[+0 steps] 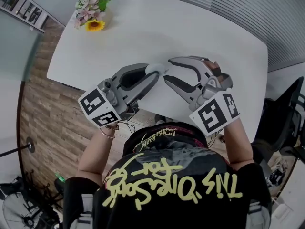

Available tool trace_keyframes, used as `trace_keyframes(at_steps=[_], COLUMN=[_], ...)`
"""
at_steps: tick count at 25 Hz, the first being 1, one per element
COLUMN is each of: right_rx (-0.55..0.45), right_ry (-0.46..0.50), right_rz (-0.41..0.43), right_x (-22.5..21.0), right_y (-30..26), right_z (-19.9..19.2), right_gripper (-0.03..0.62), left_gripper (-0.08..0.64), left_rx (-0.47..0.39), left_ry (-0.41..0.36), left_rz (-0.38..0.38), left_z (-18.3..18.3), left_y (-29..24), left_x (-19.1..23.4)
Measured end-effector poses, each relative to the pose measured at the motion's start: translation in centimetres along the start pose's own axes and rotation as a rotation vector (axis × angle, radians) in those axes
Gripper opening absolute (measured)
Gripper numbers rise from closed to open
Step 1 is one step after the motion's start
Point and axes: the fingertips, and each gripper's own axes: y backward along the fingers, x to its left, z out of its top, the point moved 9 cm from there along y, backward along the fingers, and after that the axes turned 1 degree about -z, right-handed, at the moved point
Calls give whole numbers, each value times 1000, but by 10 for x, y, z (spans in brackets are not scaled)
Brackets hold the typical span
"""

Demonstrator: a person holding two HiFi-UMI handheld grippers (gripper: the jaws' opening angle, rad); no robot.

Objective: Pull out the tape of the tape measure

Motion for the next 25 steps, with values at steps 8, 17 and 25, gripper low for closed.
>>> trace_keyframes(at_steps=[8,17,25], right_rx=[-44,-18,2], right_ry=[-24,-17,24], right_rz=[-43,-94,-124], right_x=[4,0,-8], right_y=[3,7,26], right_z=[1,-9,-24], right_gripper=[111,57,54], left_gripper=[54,54,54], left_rx=[-3,12,-7], left_ry=[-106,-162,-164], left_rz=[-33,-8,26], left_z=[9,8,6], left_y=[-6,-14,-31], left_x=[-12,-15,-21])
